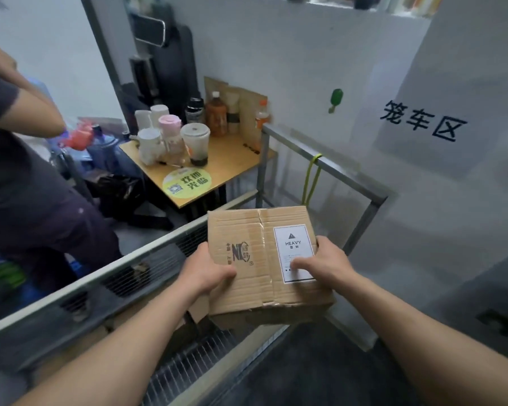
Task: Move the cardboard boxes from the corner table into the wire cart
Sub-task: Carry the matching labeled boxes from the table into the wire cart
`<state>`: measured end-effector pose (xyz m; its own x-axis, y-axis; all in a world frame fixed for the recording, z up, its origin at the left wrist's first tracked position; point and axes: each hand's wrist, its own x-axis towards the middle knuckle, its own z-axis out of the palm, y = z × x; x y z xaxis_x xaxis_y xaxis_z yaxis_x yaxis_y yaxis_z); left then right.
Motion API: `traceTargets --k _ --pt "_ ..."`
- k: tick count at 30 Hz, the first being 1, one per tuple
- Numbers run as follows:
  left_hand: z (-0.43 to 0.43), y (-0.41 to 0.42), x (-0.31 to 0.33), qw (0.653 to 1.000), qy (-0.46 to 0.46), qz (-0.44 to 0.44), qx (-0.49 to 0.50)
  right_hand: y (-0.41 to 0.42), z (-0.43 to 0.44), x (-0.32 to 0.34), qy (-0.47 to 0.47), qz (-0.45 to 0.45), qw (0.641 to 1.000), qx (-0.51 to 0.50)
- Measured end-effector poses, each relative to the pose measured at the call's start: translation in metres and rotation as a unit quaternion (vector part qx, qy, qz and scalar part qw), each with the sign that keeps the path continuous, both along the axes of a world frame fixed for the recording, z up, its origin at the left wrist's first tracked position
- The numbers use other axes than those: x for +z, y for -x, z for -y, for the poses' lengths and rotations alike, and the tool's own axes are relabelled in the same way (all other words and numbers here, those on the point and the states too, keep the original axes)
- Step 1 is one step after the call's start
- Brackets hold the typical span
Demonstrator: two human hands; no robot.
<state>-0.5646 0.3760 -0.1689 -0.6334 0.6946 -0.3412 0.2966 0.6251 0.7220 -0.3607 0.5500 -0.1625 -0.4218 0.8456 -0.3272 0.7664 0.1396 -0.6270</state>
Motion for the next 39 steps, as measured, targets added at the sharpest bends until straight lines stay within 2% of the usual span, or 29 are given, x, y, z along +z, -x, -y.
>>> traceTargets --k 11,23,31,39 --pt "-0.027 0.006 -0.027 0.997 0.026 0.034 0.057 0.037 -0.057 -0.027 0.026 0.032 0.997 0.062" --pt "-0.075 0.058 -0.079 0.992 0.034 0.092 0.076 0.101 -0.106 -0.066 -0.003 0.098 0.992 0.085" --pt "-0.102 0.081 -0.127 0.986 0.067 0.117 0.099 0.138 -0.129 -0.115 0.001 0.130 0.989 0.074" --pt "-0.149 0.095 -0.208 0.973 0.111 0.169 0.110 0.170 -0.178 -0.192 0.012 0.138 0.986 0.089"
